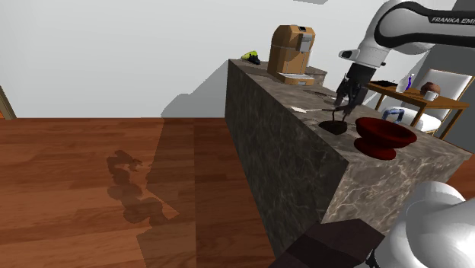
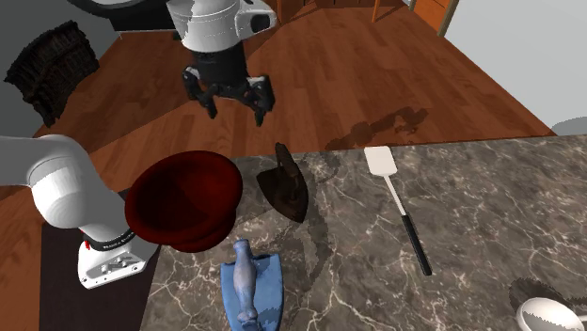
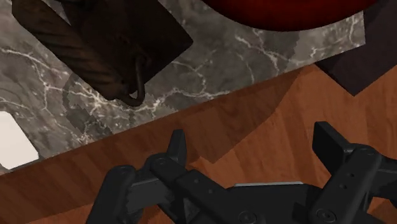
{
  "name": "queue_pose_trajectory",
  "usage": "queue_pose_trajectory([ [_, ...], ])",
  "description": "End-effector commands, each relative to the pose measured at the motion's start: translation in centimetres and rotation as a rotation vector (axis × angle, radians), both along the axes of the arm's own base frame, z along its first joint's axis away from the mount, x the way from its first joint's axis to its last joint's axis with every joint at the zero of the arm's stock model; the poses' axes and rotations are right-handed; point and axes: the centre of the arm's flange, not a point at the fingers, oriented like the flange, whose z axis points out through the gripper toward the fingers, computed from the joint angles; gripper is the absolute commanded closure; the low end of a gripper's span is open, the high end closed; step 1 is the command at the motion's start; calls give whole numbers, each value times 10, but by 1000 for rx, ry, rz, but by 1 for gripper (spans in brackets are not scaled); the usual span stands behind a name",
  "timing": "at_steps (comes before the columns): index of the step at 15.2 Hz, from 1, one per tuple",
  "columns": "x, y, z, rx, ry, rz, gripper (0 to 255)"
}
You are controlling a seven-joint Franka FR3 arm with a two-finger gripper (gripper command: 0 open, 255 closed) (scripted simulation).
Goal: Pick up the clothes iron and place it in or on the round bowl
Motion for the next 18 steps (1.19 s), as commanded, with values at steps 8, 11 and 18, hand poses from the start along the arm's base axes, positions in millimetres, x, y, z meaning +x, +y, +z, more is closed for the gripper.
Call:
queue_pose_trajectory([
  [8,52,-84,-12,6,-27,320,0],
  [11,53,-81,-28,6,-27,320,0],
  [18,54,-78,-47,6,-27,320,0],
])
